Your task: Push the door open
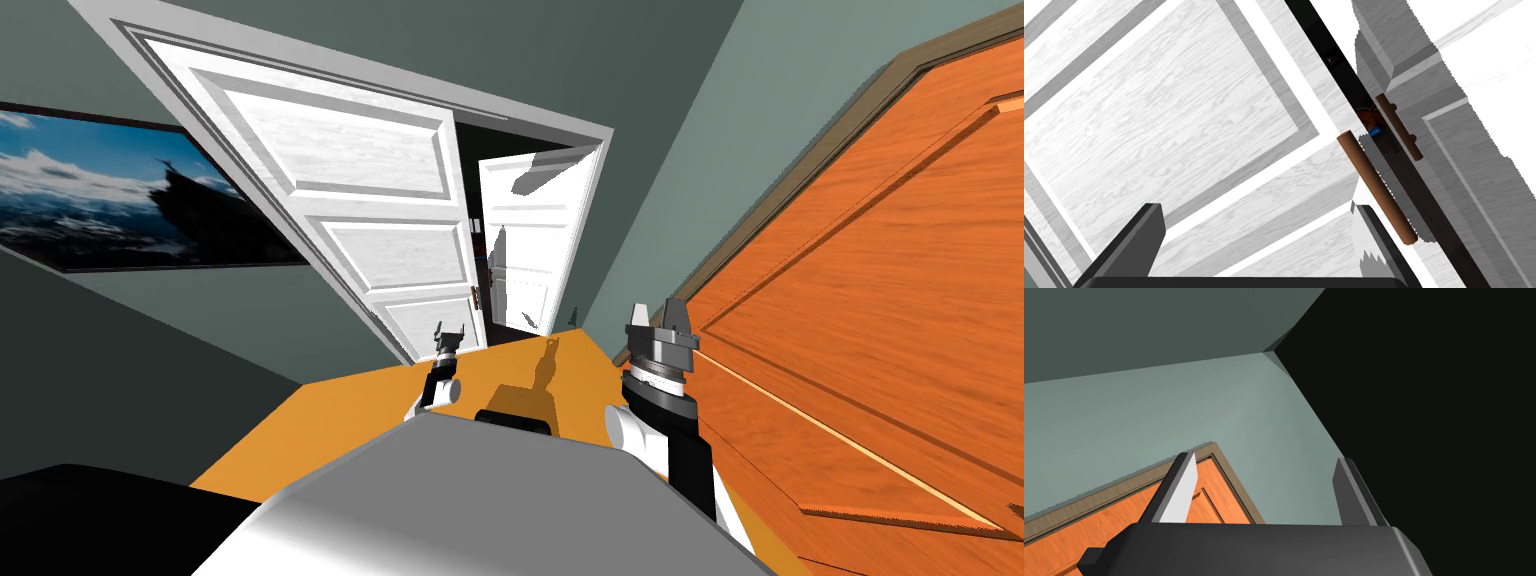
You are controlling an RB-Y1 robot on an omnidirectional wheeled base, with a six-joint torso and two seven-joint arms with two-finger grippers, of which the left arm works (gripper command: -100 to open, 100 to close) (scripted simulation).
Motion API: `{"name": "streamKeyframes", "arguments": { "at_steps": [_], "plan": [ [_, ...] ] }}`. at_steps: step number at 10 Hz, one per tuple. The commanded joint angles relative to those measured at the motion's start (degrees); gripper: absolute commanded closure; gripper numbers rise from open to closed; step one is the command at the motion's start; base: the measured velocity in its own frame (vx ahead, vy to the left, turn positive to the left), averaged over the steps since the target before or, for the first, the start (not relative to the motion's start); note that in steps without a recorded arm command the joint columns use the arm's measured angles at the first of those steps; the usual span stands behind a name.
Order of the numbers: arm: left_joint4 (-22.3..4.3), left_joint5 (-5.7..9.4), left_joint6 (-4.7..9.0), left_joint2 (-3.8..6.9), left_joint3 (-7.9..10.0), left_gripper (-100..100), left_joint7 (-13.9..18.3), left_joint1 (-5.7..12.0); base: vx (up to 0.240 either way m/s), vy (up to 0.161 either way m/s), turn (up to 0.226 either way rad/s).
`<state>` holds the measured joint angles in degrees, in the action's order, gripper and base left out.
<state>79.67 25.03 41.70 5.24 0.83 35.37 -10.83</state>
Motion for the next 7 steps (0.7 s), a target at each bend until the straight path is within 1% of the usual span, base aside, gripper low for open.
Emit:
{"name": "streamKeyframes", "arguments": {
  "at_steps": [1, 4, 7],
  "plan": [
    [-2.66, 1.0, 0.72, 0.08, 0.12, -100, 1.68, 1.12, 0.047, 0.023, -0.071],
    [-7.54, 3.51, 1.84, 0.11, 0.39, -100, 5.67, 3.06, 0.081, 0.032, -0.114],
    [-12.53, 5.93, 2.91, 0.09, 0.64, -100, 9.5, 4.91, 0.088, 0.051, -0.104]
  ]
}}
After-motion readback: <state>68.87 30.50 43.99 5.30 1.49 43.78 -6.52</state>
